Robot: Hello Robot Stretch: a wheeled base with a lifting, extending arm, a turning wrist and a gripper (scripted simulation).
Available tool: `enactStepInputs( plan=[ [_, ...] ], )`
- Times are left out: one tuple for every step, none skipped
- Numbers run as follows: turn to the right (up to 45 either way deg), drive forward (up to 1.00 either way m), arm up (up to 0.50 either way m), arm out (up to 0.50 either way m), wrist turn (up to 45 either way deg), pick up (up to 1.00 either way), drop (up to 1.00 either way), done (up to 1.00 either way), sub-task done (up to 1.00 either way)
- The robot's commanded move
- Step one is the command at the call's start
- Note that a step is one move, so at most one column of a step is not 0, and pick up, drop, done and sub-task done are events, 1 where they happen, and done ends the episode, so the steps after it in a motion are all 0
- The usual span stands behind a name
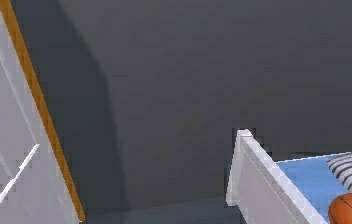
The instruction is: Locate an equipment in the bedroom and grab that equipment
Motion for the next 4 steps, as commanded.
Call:
enactStepInputs(
  plan=[
    [-3.0, 0.00, 0.00, 0.00, 0.0, 0.00, 0.00, 0.00, 0.00],
    [0.0, 0.10, 0.00, 0.00, 0.0, 0.00, 0.00, 0.00, 0.00],
    [-24.0, 0.00, 0.00, 0.00, 0.0, 0.00, 0.00, 0.00, 0.00],
    [45.0, 0.00, 0.00, 0.00, 0.0, 0.00, 0.00, 0.00, 0.00]
  ],
)
